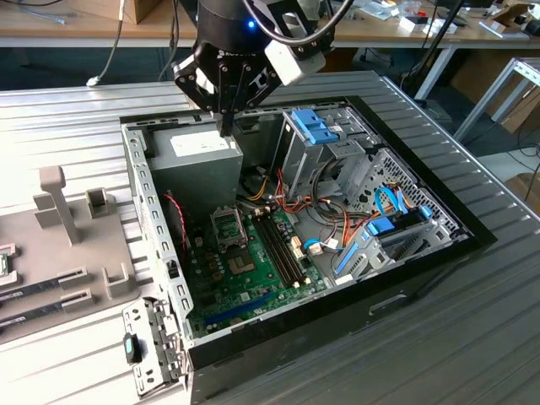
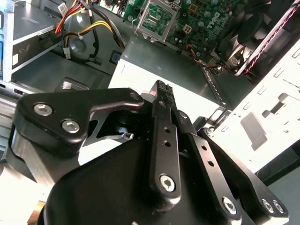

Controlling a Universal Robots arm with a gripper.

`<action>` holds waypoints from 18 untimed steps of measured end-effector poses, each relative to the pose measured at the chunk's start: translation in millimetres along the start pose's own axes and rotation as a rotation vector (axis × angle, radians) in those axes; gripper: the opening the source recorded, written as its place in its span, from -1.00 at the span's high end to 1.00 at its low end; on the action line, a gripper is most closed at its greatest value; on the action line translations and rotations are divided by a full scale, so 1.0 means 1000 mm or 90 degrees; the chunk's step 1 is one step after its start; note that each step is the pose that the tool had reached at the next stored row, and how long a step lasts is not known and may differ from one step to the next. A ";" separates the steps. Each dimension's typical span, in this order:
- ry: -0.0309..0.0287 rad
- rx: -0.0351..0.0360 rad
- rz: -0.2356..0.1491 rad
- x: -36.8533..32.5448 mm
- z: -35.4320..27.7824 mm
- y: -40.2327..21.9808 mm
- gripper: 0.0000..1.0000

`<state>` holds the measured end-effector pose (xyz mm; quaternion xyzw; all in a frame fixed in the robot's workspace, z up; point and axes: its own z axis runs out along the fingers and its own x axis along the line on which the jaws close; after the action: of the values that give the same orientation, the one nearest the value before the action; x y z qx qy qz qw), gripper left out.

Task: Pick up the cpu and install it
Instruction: 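Reach for the cpu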

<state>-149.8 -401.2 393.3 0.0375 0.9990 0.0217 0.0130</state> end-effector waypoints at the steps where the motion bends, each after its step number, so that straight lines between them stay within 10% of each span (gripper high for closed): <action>1: 0.0000 0.0000 0.000 0.0004 0.0000 0.0000 0.79; 18: 0.0000 0.0000 0.000 0.0064 -0.0002 -0.0005 0.79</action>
<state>-156.2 -401.2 393.3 0.0375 0.9990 0.0217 0.0130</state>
